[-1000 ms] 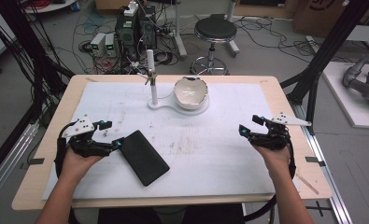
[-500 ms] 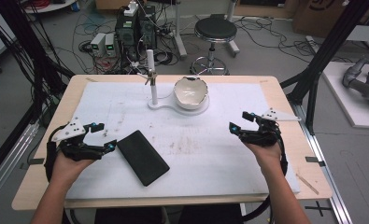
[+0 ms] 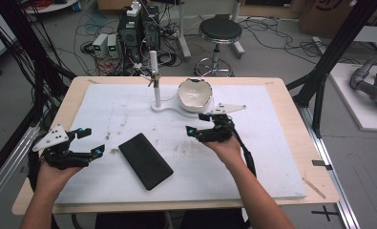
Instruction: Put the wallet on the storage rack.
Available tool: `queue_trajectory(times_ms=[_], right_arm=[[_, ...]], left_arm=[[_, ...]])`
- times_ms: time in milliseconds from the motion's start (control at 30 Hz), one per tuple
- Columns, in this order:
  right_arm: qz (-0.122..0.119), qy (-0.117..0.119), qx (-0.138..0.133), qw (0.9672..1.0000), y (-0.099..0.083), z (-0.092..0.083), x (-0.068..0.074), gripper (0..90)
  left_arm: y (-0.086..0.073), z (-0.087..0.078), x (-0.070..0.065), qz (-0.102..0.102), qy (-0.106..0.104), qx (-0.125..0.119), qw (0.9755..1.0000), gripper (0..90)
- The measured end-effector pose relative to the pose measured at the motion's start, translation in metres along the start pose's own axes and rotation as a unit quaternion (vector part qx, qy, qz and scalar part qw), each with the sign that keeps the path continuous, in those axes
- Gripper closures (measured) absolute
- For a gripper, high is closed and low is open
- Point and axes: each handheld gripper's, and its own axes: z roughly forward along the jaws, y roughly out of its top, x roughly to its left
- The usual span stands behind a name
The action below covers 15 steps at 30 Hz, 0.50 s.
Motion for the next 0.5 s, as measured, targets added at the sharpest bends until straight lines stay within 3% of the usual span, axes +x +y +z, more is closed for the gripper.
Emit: queue_trajectory(times_ms=[300, 500], right_arm=[[-0.006, 0.039, 0.059, 0.9975, -0.002, 0.054, 0.026, 20.0], [-0.011, 0.056, 0.104, 0.9929, -0.009, 0.081, 0.041, 20.0]], left_arm=[[-0.002, -0.006, -0.001, -0.001, 0.003, -0.001, 1.0000, 17.1], [-0.002, -0.005, -0.001, 0.000, 0.002, -0.002, 1.0000, 17.1]])
